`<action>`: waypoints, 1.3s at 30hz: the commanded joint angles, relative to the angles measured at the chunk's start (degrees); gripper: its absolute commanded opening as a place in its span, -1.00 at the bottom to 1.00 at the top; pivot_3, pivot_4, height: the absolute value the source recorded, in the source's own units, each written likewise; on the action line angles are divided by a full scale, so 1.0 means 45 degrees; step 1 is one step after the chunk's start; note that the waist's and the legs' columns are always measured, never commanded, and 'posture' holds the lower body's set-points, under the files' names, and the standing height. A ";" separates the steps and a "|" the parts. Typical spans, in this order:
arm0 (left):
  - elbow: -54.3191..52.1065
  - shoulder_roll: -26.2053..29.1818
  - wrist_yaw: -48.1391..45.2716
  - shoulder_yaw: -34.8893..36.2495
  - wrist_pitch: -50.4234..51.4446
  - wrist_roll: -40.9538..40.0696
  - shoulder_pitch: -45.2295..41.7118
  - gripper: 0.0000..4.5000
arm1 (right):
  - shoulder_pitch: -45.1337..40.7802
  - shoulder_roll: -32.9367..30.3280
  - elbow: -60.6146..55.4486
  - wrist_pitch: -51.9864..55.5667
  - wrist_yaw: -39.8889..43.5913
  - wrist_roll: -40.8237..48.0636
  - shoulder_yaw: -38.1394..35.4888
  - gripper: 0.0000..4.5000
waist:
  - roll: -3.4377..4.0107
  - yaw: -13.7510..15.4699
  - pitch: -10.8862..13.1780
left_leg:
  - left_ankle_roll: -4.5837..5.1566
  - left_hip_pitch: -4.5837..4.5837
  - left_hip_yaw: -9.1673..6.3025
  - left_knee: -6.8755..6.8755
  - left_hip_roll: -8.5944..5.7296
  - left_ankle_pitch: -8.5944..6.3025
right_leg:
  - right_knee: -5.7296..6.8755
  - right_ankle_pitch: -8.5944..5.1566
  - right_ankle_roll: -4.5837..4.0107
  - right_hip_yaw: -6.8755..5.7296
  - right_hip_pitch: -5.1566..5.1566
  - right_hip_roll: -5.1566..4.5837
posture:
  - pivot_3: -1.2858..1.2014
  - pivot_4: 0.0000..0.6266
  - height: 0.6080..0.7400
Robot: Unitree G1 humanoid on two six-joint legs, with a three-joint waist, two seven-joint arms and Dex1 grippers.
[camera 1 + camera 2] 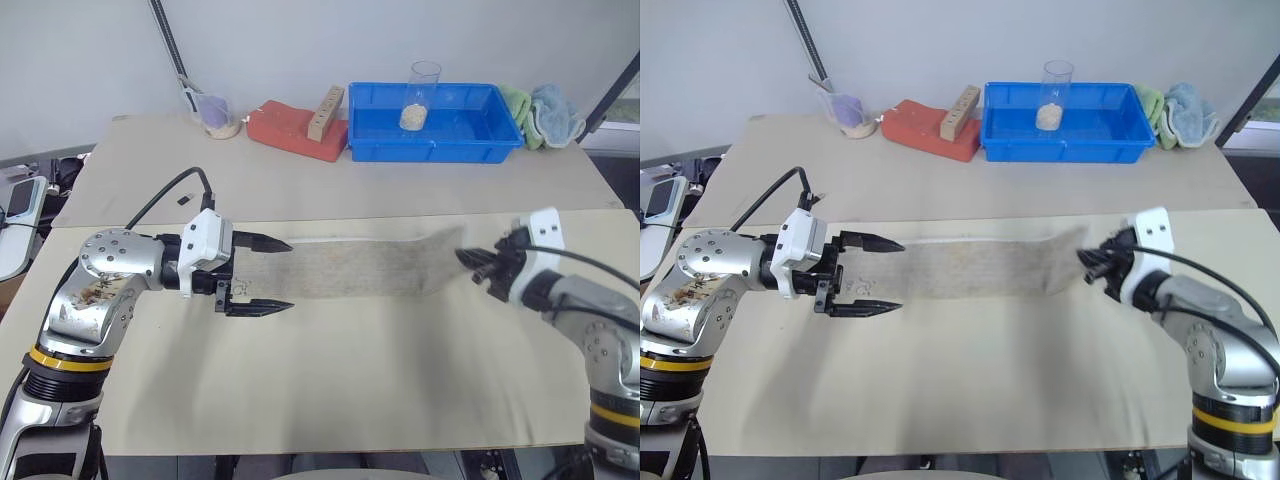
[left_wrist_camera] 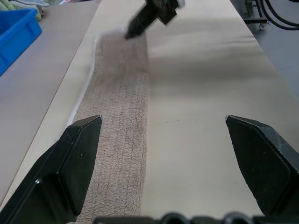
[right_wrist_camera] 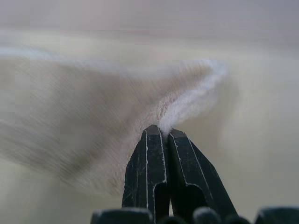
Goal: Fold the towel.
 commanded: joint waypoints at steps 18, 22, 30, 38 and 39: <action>-0.0348 0.0472 0.1103 0.1328 -0.0610 0.0144 0.1319 1.00 | -0.2443 0.3976 0.1840 -0.1167 -0.1077 -0.1336 0.5107 -0.55 | -0.0006 0.0055 0.0001 | -0.0003 -0.0016 -0.0068 -0.0004 -0.0018 0.0002 | 0.0026 0.0001 0.0000 -0.0006 -0.0057 -0.0028 | 0.03 -0.52 1.00; -0.0337 0.0227 0.2013 0.1430 -0.0440 0.0344 0.1594 1.00 | -0.2493 0.4113 0.1404 -0.1064 -0.0898 -0.1111 0.5166 0.10 | -0.0006 0.0049 0.0001 | -0.0003 -0.0013 -0.0072 -0.0006 -0.0014 0.0002 | 0.0031 0.0000 0.0000 -0.0006 -0.0062 -0.0024 | 0.03 -0.52 1.00; -0.1297 -0.0892 0.5182 0.2066 0.0278 0.0674 0.3085 1.00 | -0.3038 0.3160 0.0373 -0.1538 0.0852 -0.1113 0.5889 0.98 | -0.0008 0.0034 0.0002 | -0.0003 -0.0015 -0.0073 -0.0014 -0.0011 0.0001 | 0.0037 0.0000 0.0000 0.0000 -0.0081 -0.0026 | 0.03 -0.52 1.00; -0.3675 -0.4985 1.2600 0.4495 0.5090 -0.0029 0.5509 1.00 | -0.4348 0.1095 0.0641 -0.2829 0.3151 -0.1458 0.5954 0.98 | -0.0026 0.0090 -0.0005 | -0.0003 -0.0017 -0.0072 -0.0014 -0.0008 0.0000 | 0.0024 0.0001 0.0000 0.0004 -0.0082 -0.0042 | 0.03 -0.52 1.00; -0.3750 -0.5506 1.3380 0.4620 0.5702 0.0015 0.5538 1.00 | -0.4505 0.0880 0.0703 -0.3005 0.3491 -0.1487 0.6024 0.98 | -0.0033 0.0093 -0.0002 | -0.0004 -0.0018 -0.0072 -0.0012 -0.0013 0.0001 | 0.0033 0.0001 0.0000 0.0001 -0.0080 -0.0046 | 0.03 -0.52 1.00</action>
